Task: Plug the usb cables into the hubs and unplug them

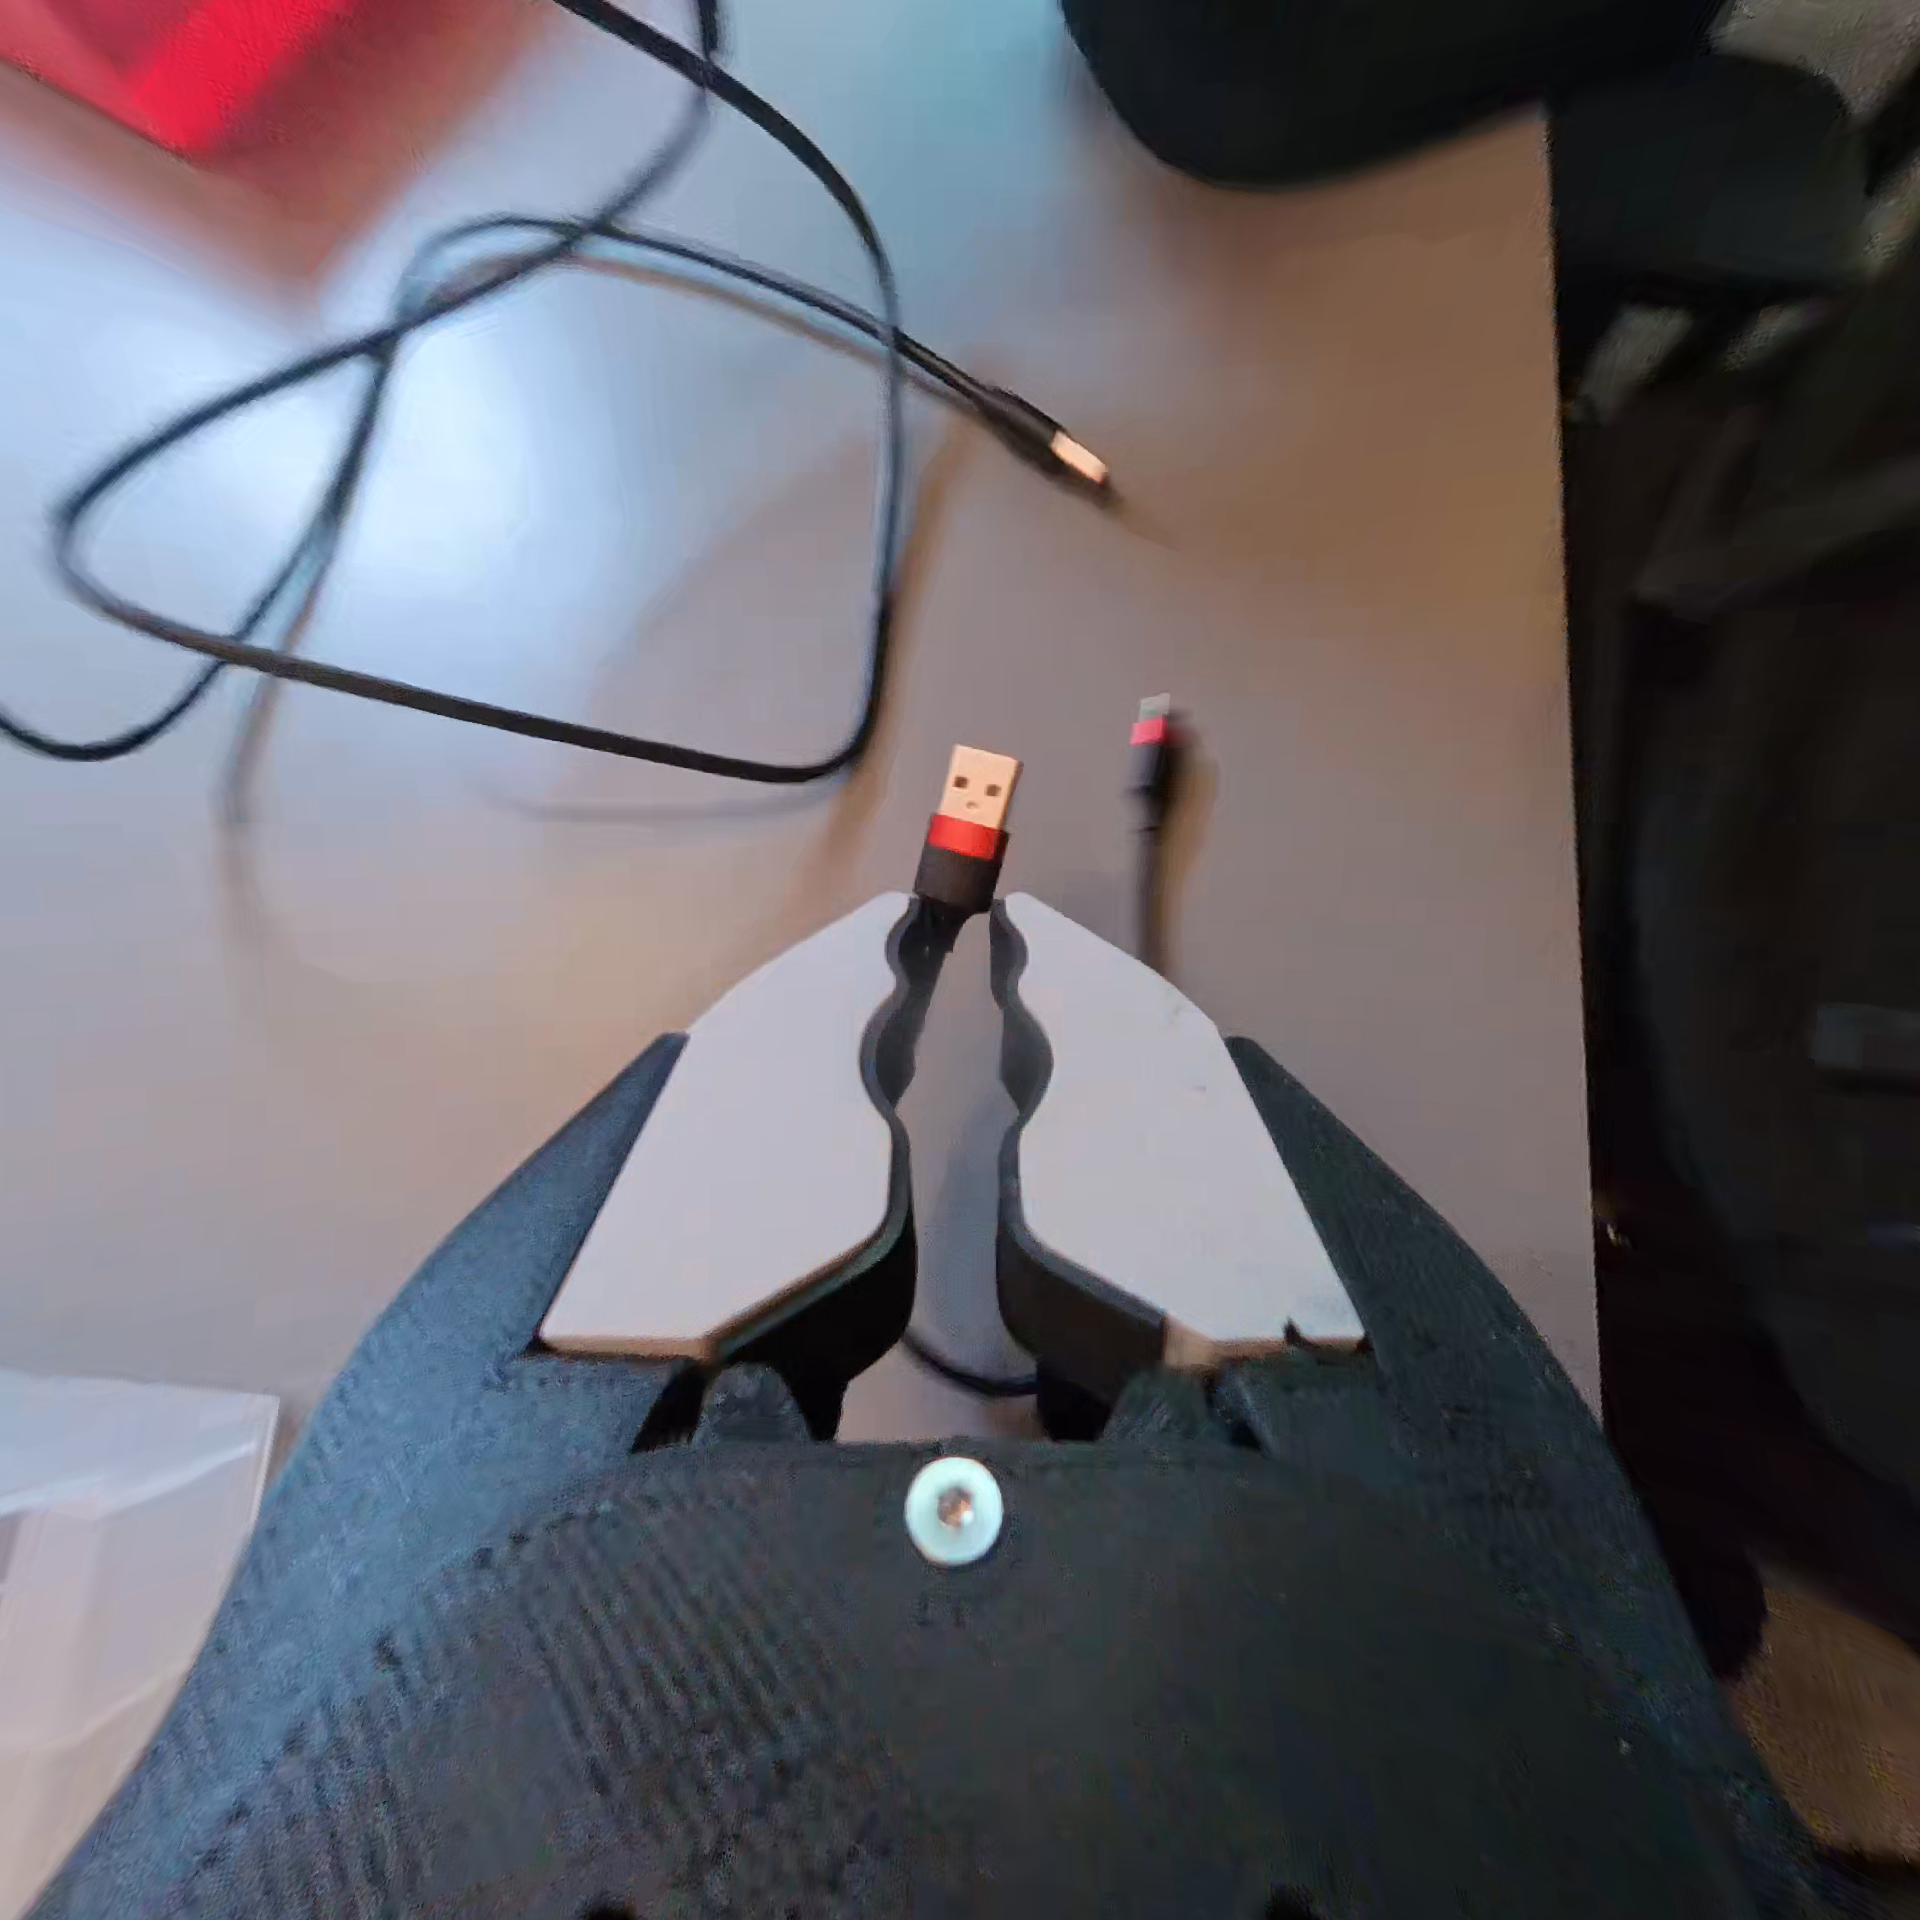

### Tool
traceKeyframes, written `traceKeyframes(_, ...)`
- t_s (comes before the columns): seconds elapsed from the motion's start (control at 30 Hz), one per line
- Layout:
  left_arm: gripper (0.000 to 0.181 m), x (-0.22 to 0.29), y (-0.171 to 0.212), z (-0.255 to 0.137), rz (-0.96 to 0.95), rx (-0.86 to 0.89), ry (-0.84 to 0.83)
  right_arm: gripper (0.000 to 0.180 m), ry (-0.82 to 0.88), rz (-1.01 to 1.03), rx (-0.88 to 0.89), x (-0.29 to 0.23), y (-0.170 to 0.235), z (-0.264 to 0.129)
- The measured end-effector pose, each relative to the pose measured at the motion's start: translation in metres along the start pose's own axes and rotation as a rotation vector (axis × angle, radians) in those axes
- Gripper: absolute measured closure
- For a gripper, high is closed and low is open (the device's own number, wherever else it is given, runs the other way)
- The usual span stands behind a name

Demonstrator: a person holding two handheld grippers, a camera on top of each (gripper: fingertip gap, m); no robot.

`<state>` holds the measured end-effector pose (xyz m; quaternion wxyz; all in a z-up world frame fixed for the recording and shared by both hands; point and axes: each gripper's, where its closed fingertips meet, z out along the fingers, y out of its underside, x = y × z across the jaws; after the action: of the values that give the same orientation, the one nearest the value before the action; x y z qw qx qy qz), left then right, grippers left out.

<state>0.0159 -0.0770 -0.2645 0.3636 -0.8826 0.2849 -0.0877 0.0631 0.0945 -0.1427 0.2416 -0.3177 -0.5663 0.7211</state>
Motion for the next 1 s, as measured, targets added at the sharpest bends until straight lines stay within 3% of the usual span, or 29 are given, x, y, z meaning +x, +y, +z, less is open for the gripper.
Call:
traceKeyframes(0.13,0.166,0.021,0.014,-0.001,0.050,-0.107,0.181,0.120,0.002,-0.003,0.000,0.000,0.000,0.000)
traceKeyframes(0.23,0.161,0.007,0.017,-0.002,0.037,-0.165,0.188,0.121,0.001,-0.005,0.000,-0.001,-0.001,0.000)
traceKeyframes(0.4,0.154,0.021,0.033,0.010,0.005,-0.317,0.358,0.120,0.002,-0.009,-0.005,-0.002,0.000,0.000)
traceKeyframes(0.47,0.161,0.024,0.034,0.013,0.058,-0.336,0.355,0.120,0.002,-0.011,-0.005,-0.002,-0.001,0.000)
traceKeyframes(0.6,0.171,0.020,0.038,0.014,0.167,-0.388,0.294,0.120,-0.001,-0.014,-0.008,-0.002,-0.001,0.000)
traceKeyframes(0.67,0.175,-0.010,0.034,0.014,0.156,-0.397,0.113,0.120,-0.002,-0.014,-0.009,-0.002,-0.001,0.000)
traceKeyframes(0.73,0.178,-0.051,0.011,0.002,0.088,-0.280,-0.103,0.120,0.000,-0.017,-0.005,-0.002,-0.002,0.000)
traceKeyframes(0.87,0.178,-0.094,-0.036,-0.053,0.118,-0.078,-0.404,0.120,0.009,-0.023,0.007,-0.002,-0.005,-0.002)
traceKeyframes(1.0,0.178,-0.036,-0.036,-0.047,0.177,-0.086,-0.168,0.120,0.013,-0.013,0.013,0.000,-0.005,-0.003)
